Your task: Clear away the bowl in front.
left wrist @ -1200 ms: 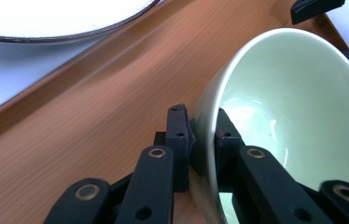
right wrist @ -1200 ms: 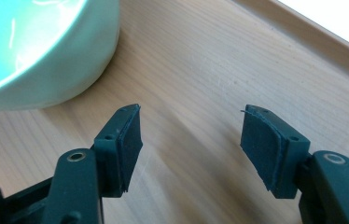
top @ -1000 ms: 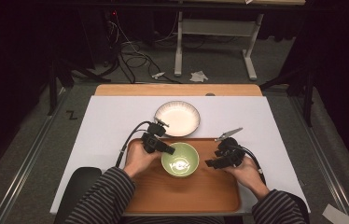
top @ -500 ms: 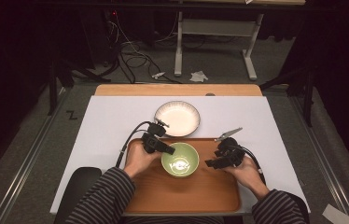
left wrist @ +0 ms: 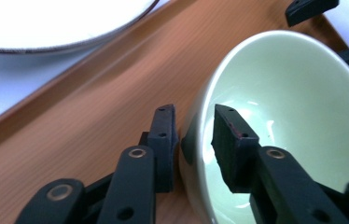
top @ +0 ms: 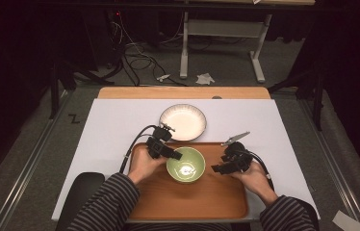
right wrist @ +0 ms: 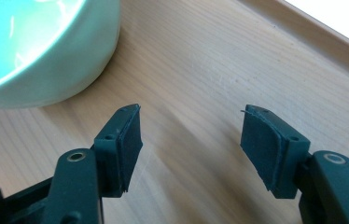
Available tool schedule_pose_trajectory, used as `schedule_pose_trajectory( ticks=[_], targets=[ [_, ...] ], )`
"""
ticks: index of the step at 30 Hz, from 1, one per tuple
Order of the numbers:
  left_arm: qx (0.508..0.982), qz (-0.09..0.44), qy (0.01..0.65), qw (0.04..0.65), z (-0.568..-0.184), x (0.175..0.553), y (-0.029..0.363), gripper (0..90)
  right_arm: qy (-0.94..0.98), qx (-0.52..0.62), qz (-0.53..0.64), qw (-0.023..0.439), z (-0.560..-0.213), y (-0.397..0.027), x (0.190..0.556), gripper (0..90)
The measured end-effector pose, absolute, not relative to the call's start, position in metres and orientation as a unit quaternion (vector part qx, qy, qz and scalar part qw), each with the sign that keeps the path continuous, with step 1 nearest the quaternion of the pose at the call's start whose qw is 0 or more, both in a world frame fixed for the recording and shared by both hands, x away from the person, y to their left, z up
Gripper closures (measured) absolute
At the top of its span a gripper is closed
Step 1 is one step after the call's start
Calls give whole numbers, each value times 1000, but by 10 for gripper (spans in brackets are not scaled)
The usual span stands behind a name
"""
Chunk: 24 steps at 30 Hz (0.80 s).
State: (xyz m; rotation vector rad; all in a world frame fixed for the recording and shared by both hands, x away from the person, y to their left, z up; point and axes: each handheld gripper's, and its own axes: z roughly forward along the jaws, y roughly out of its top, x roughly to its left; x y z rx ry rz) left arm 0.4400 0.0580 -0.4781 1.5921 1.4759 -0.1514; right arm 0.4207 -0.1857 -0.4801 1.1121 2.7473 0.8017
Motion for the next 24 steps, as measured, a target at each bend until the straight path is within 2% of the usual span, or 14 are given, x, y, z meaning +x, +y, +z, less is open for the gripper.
schedule_pose_trajectory(
  ticks=[13,24],
  targets=[
    [642,-53,599,476,-472,439,62,576,894,363,260,35,-480,-186,421,398],
    [635,-45,595,490,-464,437,67,533,894,362,261,36,-479,-186,421,398]
  ],
)
